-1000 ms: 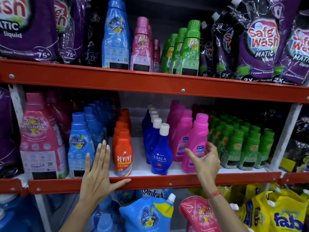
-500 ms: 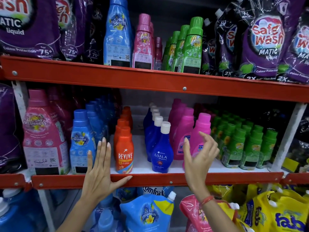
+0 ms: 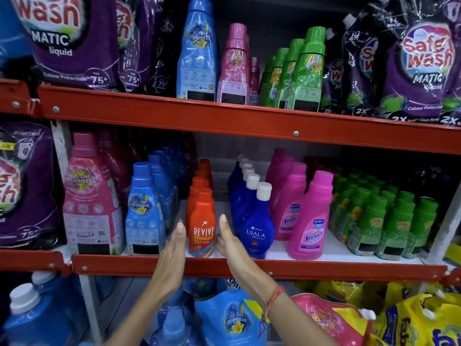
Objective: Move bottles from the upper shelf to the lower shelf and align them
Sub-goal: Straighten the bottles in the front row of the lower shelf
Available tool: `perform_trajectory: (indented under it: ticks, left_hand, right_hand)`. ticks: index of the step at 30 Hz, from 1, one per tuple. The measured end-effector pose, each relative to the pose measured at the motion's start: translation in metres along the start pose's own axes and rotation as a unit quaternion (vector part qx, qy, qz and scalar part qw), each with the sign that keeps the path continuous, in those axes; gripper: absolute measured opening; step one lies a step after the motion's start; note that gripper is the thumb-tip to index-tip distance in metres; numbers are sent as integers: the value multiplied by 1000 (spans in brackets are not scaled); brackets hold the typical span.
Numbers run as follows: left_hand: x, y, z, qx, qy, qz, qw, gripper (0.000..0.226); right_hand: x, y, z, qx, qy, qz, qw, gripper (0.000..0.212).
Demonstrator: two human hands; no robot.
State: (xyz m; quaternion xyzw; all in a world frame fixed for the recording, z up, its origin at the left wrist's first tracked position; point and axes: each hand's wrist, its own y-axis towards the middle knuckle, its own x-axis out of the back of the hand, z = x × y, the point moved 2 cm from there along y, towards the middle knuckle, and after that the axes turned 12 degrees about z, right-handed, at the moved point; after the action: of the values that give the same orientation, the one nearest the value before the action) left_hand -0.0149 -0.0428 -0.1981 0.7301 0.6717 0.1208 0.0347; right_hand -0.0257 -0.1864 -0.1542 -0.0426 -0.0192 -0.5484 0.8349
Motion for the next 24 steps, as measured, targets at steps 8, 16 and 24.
perform_trajectory:
  ticks: [8,16,24]
  left_hand:
    - [3,-1,-12,12,-22,25,999,56]
    - [7,-4,-14,7,-27,29,999,66]
    - [7,-3,-7,14,-22,26,999,74]
  right_hand:
    - [-1,10,-3,-12,-27,17,999,52]
    - [-8,13,3,-15,-31,11,999,70]
    - [-11,13,0,-15,-58,13,998,114]
